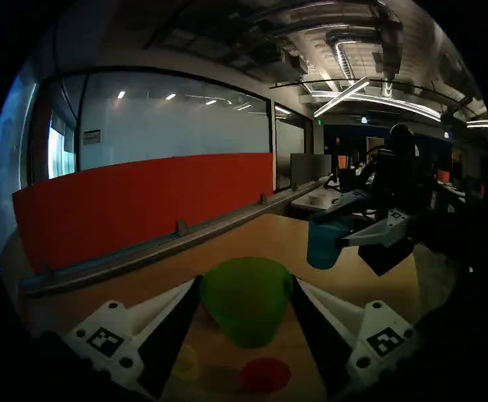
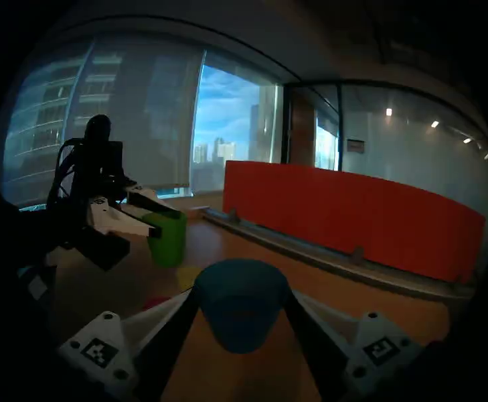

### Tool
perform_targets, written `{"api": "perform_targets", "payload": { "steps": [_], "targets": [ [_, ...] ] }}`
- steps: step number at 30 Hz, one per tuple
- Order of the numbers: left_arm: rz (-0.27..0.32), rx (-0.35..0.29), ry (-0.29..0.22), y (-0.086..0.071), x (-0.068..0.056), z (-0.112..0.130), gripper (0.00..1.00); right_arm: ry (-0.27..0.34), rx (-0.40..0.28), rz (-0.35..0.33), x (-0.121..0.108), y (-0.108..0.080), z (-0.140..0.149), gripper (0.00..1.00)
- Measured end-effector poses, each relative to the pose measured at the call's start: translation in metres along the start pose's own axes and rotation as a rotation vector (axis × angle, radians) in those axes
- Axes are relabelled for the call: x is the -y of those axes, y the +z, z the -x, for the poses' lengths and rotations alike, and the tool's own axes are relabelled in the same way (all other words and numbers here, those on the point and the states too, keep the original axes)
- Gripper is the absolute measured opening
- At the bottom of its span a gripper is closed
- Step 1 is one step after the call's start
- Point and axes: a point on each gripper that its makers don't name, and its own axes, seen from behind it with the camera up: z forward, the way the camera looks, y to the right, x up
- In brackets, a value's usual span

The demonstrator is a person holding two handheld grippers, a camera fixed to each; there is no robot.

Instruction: Pour water

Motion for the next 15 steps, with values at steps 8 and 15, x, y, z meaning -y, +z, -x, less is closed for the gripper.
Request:
{"api": "perform_targets", "payload": {
  "steps": [8,15],
  "targets": [
    [0.000,-0.009,0.014,-0.0015,-0.0017,-0.0018,0.91,0.013,-0.045,0.003,0.0008,0.0003,-0.0075,0.91],
    [0.003,-0.015,0.024,-0.0012,-0.0051,-0.0024,0.91,0.016,-0.060,0.003,0.0000,-0.0001,-0.0113,0.91]
  ]
}}
